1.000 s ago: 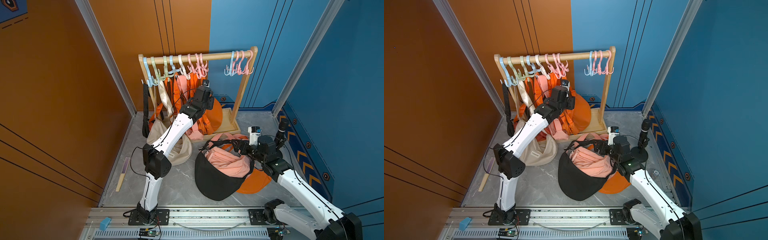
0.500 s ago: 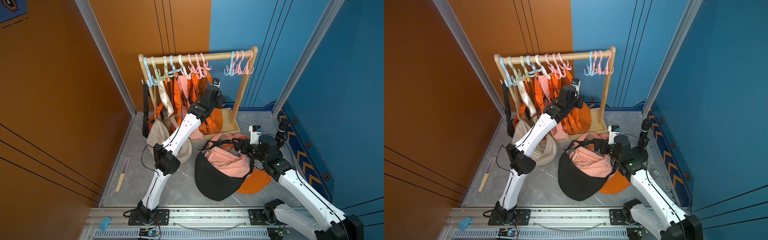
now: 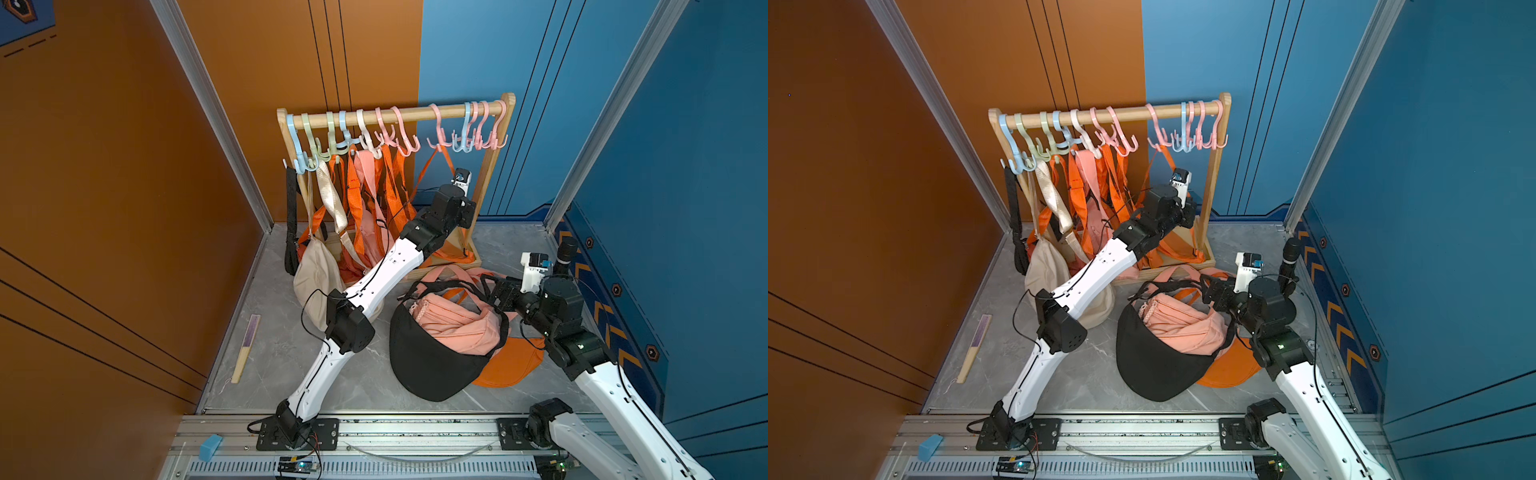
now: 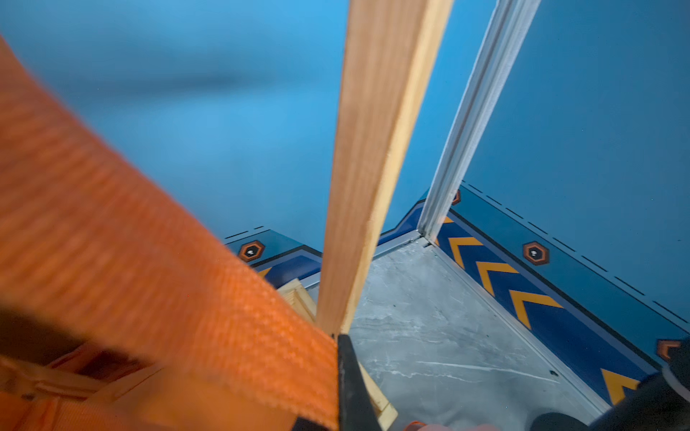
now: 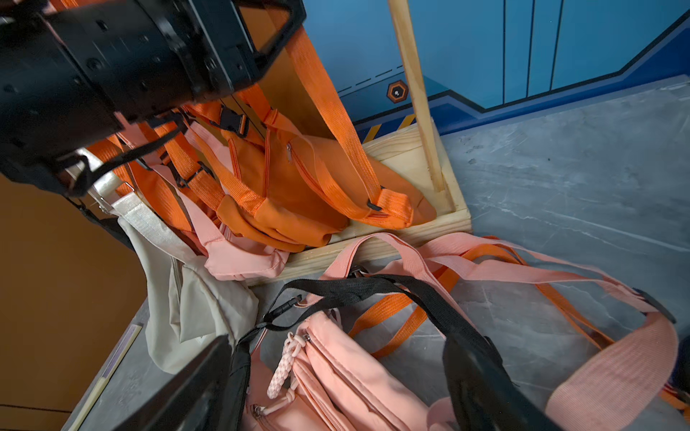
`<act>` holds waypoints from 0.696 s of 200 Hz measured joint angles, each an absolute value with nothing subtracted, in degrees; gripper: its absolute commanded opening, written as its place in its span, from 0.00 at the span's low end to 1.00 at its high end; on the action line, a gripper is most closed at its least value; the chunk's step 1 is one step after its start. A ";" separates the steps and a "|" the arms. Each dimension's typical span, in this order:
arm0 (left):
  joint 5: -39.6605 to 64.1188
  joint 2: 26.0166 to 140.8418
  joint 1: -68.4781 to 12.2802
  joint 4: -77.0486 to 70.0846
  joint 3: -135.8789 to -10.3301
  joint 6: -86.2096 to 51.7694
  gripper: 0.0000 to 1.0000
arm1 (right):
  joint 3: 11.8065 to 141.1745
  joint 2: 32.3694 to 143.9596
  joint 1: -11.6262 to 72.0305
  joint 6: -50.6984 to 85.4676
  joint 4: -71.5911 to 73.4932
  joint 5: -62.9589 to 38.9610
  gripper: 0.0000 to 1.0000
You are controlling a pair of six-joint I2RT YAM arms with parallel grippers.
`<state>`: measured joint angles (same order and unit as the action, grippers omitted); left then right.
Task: Take the bag off the hook
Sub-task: Adjust the hanger on the clothesline.
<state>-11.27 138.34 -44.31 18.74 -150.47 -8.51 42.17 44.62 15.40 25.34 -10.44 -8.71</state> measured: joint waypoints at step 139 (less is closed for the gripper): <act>-5.67 120.14 -45.95 -1.02 -105.01 -11.68 0.62 | 63.24 61.89 12.58 24.53 -13.39 -8.80 0.94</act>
